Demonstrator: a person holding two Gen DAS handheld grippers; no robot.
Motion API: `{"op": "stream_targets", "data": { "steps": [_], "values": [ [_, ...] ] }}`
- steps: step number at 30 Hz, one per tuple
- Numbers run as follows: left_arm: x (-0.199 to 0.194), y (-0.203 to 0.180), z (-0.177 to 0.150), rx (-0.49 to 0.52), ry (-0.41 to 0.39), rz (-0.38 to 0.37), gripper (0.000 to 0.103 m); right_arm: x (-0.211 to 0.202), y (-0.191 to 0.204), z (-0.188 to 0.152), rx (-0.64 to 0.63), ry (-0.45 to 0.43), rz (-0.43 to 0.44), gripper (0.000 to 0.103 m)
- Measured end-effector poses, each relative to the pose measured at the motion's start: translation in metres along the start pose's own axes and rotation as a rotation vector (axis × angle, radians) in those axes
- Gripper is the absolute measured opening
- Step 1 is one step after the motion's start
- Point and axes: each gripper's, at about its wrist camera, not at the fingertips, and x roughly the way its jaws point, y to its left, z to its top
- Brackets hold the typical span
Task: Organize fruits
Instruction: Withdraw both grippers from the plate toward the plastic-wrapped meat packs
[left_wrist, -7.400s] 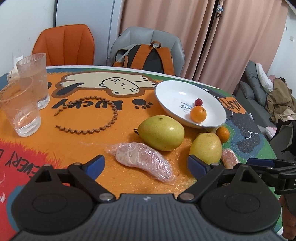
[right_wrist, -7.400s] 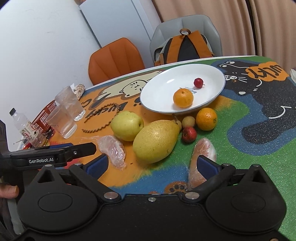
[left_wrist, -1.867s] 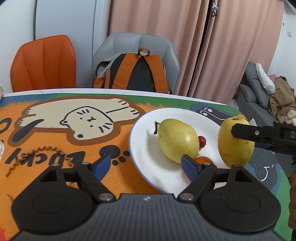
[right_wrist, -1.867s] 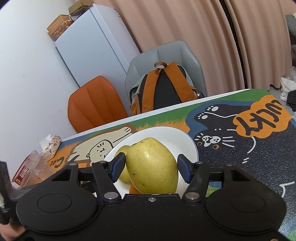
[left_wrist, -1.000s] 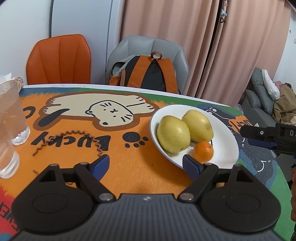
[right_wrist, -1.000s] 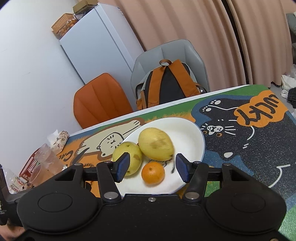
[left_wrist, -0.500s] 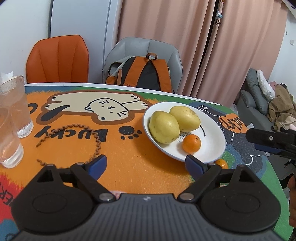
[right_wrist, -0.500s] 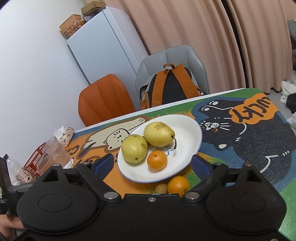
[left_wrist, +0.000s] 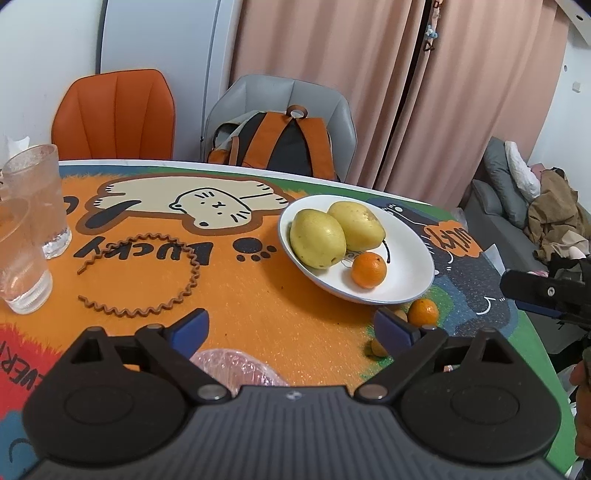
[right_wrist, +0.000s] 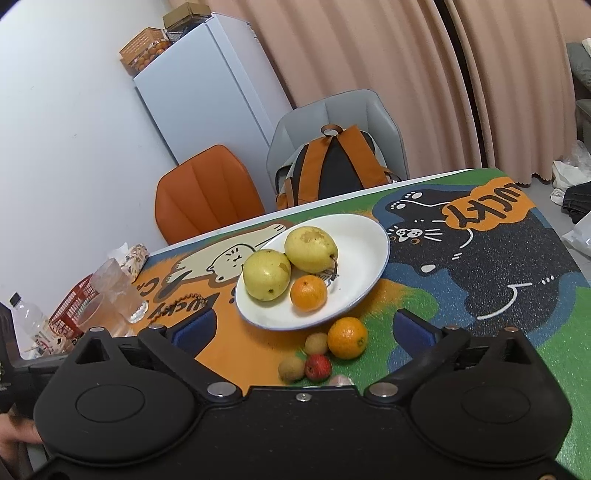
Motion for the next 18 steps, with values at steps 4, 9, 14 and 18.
{"op": "stream_targets", "data": {
  "steps": [4, 9, 14, 18],
  "values": [
    [-0.004, 0.003, -0.006, -0.002, 0.005, -0.002, 0.095, -0.004, 0.001, -0.008, -0.007, 0.015, -0.002, 0.103],
    [-0.004, 0.007, -0.016, -0.011, 0.017, 0.005, 0.095, -0.007, 0.001, -0.02, -0.011, 0.034, -0.019, 0.103],
    [-0.002, 0.011, -0.028, -0.013, 0.036, 0.022, 0.095, -0.009, 0.002, -0.03, -0.015, 0.05, -0.029, 0.103],
    [0.0, 0.015, -0.033, -0.02, 0.047, 0.029, 0.095, -0.009, 0.003, -0.036, -0.026, 0.065, -0.043, 0.103]
  ]
}}
